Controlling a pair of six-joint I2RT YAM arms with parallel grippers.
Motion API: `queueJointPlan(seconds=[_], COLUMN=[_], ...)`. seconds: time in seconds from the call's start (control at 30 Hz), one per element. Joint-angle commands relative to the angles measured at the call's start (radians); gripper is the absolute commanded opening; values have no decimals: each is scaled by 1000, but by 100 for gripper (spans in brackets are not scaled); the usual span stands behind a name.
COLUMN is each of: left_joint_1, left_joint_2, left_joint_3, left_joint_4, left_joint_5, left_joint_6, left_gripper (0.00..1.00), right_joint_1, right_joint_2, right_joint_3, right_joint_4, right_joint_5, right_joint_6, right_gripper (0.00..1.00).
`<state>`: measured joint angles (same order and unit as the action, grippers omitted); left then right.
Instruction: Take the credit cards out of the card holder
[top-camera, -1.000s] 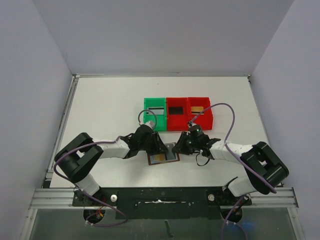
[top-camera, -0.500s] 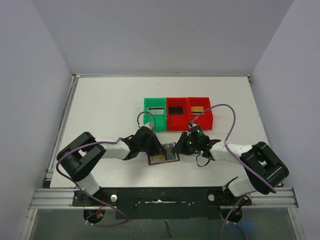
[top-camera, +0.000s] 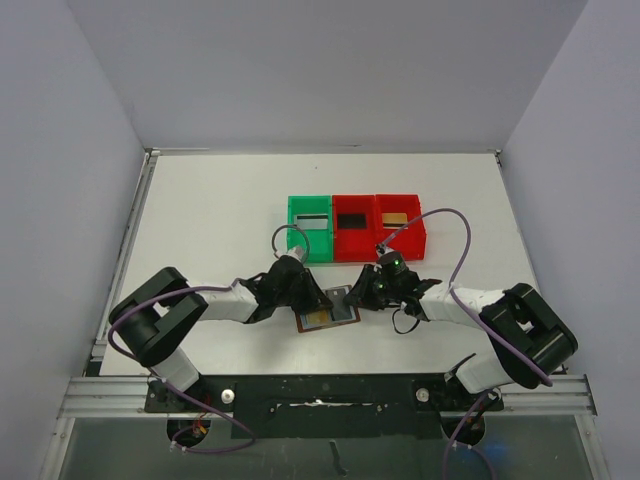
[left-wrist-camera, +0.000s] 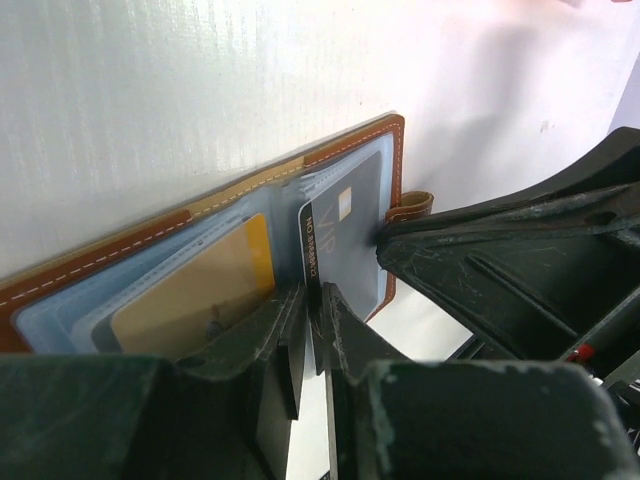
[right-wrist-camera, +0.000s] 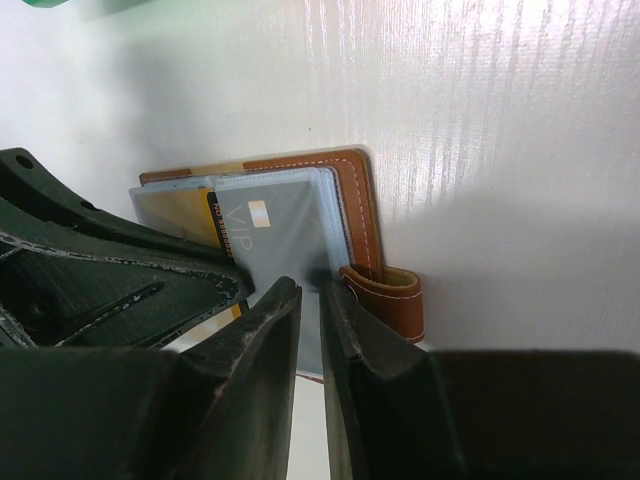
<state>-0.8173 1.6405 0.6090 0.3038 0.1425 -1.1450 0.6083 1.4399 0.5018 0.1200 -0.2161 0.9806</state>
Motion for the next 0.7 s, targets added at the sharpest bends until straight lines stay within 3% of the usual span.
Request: queueJointPlan(seconds=[0.0, 0.43, 0.67], left_joint_1=[-5, -3, -2], left_joint_2=[-35, -70, -85], left_joint_3=[-11, -66, -83], left_joint_4=[32, 74, 106], left_joint_5=[2, 0, 8], left_joint_6=[1, -53, -66], left_gripper=[11, 4, 12], right_joint_1=[-3, -2, -2], right_joint_2=[32, 31, 37], right_joint_3=[-17, 1, -4], right_joint_4=[-57, -98, -93], right_joint_5=[29, 39, 39], right_joint_6=[-13, -29, -25], right_gripper=[18, 18, 18])
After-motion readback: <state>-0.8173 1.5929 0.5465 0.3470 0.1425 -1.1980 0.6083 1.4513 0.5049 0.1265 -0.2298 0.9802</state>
